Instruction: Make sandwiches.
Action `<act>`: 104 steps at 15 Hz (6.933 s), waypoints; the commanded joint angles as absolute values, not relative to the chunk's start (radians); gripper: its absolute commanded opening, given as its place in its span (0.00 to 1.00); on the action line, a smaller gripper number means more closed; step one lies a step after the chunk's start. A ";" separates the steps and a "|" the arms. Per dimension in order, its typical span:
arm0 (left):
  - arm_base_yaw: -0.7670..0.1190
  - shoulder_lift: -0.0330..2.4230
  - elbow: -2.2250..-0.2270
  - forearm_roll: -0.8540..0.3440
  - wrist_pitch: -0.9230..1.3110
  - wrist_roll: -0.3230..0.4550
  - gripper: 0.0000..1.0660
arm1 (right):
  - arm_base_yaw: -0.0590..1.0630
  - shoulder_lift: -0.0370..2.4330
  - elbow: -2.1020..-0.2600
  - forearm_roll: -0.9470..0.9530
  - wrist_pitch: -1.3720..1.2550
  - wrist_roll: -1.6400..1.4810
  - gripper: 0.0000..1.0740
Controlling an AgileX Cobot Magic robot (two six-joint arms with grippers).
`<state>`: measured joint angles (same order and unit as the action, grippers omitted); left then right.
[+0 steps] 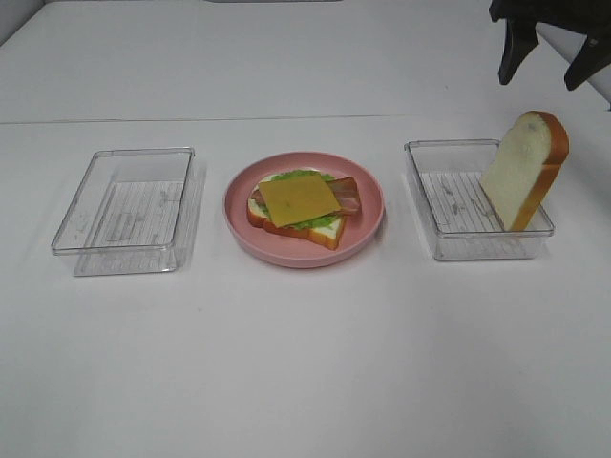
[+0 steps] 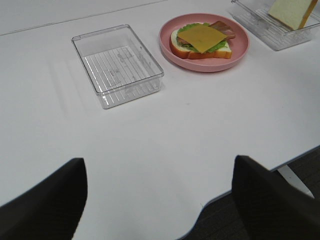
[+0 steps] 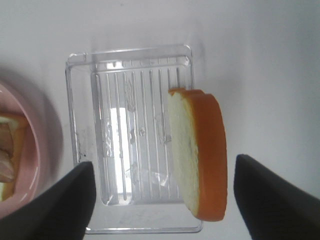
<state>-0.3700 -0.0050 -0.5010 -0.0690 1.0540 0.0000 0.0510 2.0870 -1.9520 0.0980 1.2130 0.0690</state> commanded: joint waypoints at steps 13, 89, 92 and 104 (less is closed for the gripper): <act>-0.376 -0.025 -0.498 -0.068 1.044 0.006 0.71 | 0.051 2.161 -1.831 0.013 1.243 0.050 0.50; -0.376 -0.025 -0.498 -0.068 1.044 0.006 0.71 | 0.263 1.861 -1.217 0.693 0.725 -0.201 0.68; -0.376 -0.025 -0.498 -0.068 1.044 0.006 0.71 | 0.263 1.706 -1.215 0.449 0.869 -0.113 0.68; -0.376 -0.025 -0.498 -0.068 1.044 0.006 0.71 | 0.263 0.908 -0.734 0.110 1.087 0.000 0.67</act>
<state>-0.3700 -0.0050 -0.5010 -0.0690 1.0540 0.0060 0.2600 0.9180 -0.7470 0.1230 1.0800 0.0000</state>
